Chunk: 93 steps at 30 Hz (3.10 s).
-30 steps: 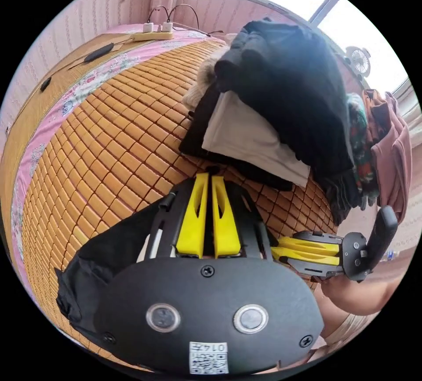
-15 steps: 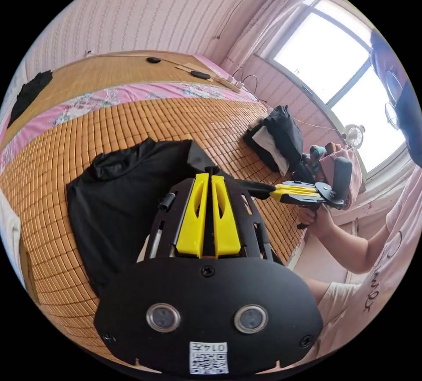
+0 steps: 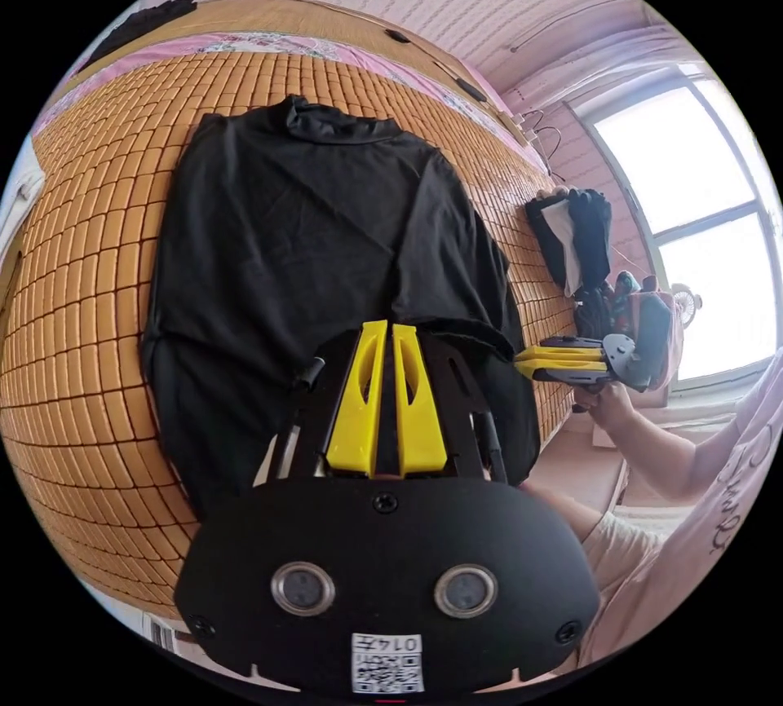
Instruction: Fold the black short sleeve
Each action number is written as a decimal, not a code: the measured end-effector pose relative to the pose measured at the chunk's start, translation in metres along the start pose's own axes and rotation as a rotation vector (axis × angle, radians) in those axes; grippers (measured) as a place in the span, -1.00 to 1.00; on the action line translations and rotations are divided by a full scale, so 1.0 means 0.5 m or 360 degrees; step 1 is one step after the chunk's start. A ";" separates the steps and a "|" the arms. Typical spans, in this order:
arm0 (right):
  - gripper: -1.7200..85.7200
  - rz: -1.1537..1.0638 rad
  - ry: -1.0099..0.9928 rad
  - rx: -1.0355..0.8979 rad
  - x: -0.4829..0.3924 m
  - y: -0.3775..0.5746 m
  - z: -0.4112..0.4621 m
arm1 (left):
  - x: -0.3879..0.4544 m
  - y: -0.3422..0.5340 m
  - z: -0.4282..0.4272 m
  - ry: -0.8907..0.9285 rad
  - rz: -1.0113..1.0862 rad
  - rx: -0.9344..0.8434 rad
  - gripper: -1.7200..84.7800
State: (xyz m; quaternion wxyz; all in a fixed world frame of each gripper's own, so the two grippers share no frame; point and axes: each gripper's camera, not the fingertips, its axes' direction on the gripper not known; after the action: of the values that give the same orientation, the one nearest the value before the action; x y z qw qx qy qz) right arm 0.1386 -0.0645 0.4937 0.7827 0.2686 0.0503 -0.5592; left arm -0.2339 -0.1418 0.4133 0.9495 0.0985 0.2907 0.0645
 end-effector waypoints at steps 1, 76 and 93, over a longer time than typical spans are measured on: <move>-0.85 -0.0009 -0.0016 -0.0038 0.001 -0.004 0.001 | -0.003 0.002 -0.005 -0.0006 0.0000 -0.0003 -0.98; -0.94 0.0158 -0.0261 0.0667 0.239 -0.033 -0.324 | -0.359 0.205 -0.379 0.0205 0.0198 0.0482 -0.98; -0.94 0.0620 -0.0175 0.0445 0.075 0.314 -0.071 | -0.386 0.648 -0.240 0.0077 -0.0113 0.0286 -0.98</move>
State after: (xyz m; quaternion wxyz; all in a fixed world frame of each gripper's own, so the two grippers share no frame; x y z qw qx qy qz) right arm 0.3021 -0.0433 0.5066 0.8326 0.3481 -0.1231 -0.4129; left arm -0.4816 0.1567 0.4931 0.9312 0.1713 0.3216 0.0069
